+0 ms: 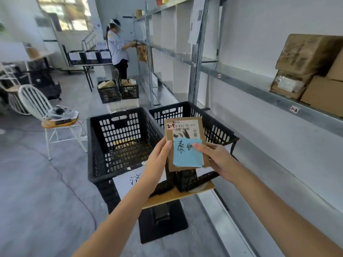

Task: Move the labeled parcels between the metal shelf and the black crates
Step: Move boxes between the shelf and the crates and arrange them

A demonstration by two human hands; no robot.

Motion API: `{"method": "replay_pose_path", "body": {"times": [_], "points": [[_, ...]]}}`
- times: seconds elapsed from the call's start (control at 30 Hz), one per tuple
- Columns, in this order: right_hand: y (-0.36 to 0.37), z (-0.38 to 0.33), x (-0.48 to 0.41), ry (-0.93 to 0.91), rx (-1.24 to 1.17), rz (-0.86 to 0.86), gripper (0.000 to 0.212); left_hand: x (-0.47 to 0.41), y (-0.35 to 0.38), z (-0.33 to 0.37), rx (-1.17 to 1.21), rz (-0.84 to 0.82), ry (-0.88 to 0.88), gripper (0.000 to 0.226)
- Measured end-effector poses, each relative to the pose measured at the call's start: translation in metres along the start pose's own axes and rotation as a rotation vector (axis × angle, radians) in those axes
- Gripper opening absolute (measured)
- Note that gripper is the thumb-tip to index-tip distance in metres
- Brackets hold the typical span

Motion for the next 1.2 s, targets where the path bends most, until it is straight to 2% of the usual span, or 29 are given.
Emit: {"method": "replay_pose_path", "body": {"times": [0.2,0.37,0.43,0.67,0.8,0.97,1.2], "points": [[-0.037,-0.023,-0.091,0.023,-0.034,0.006,0.057,-0.095,0.011,0.003,-0.027,0.050,-0.033,0.018],[-0.067,-0.036,-0.153,0.014,-0.012,0.018,0.045,-0.156,0.013,-0.008,-0.113,0.101,-0.044,0.039],[-0.076,-0.041,-0.173,0.025,-0.008,0.035,0.049,-0.172,0.004,-0.016,-0.182,0.120,-0.047,0.045],[-0.083,-0.050,-0.239,0.039,0.061,0.089,0.051,-0.231,-0.037,-0.048,-0.246,0.181,-0.104,0.041],[-0.084,-0.048,-0.269,0.063,0.056,0.118,0.048,-0.268,-0.042,-0.057,-0.266,0.136,-0.111,0.045],[-0.088,-0.044,-0.305,0.088,0.095,0.151,0.059,-0.302,-0.040,-0.069,-0.307,0.053,-0.094,0.049],[-0.103,-0.032,-0.351,0.164,0.122,0.111,0.052,-0.337,-0.033,-0.085,-0.364,0.052,-0.095,0.050]]}}
Point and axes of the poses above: each hand's wrist, its own x-axis away from the middle knuckle, its own y-axis out of the palm, z = x × y, the point moved 8 cm from there along -x, towards the middle knuckle, and after that the axes turned 13 degrees about -x, right-handed, at the moved point
